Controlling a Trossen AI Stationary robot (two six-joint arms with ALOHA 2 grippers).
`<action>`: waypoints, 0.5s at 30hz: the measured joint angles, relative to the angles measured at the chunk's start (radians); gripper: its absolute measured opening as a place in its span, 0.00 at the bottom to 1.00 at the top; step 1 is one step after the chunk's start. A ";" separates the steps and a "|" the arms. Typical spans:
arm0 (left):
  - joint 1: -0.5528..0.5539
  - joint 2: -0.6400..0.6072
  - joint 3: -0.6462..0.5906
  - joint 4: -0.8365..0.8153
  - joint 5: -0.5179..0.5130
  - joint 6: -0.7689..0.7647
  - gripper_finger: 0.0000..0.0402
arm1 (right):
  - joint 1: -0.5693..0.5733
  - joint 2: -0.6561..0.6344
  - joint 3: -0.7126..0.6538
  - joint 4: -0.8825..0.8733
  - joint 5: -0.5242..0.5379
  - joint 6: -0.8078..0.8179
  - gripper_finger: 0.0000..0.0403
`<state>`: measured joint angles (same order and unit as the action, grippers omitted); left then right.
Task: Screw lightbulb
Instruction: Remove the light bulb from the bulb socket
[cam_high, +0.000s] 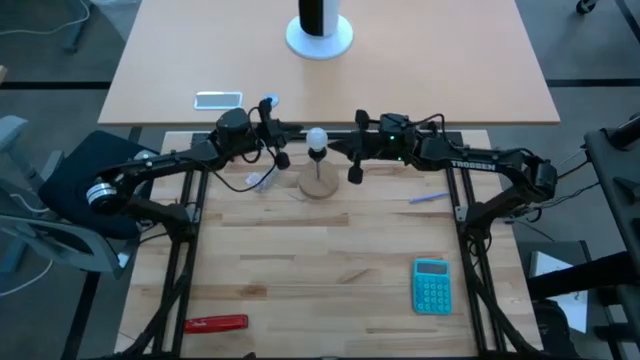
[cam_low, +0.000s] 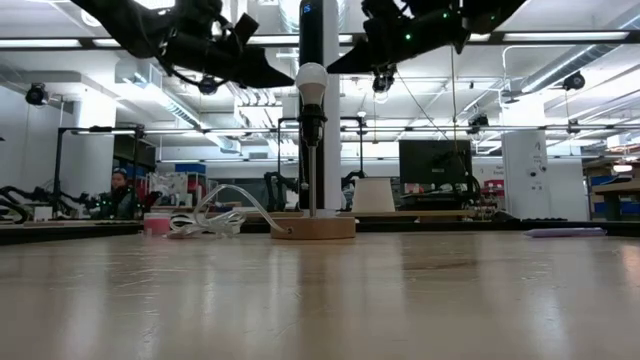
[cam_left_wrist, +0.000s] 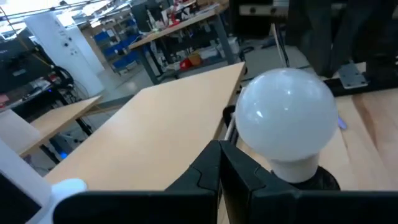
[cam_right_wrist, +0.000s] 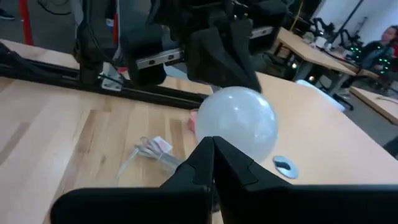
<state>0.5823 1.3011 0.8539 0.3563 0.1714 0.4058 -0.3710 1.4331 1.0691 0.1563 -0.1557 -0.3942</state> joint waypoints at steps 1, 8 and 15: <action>0.000 0.006 0.000 0.007 0.002 -0.002 0.00 | 0.000 0.008 0.000 0.009 0.000 0.001 0.00; -0.013 0.023 0.000 0.004 0.072 -0.001 0.00 | 0.001 0.061 0.000 0.073 0.055 0.033 0.00; -0.016 0.004 0.000 -0.061 0.199 0.016 0.00 | -0.004 0.049 0.000 0.059 0.136 0.022 0.00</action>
<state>0.5663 1.3046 0.8544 0.2958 0.3699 0.4218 -0.3753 1.4818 1.0691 0.2152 -0.0196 -0.3722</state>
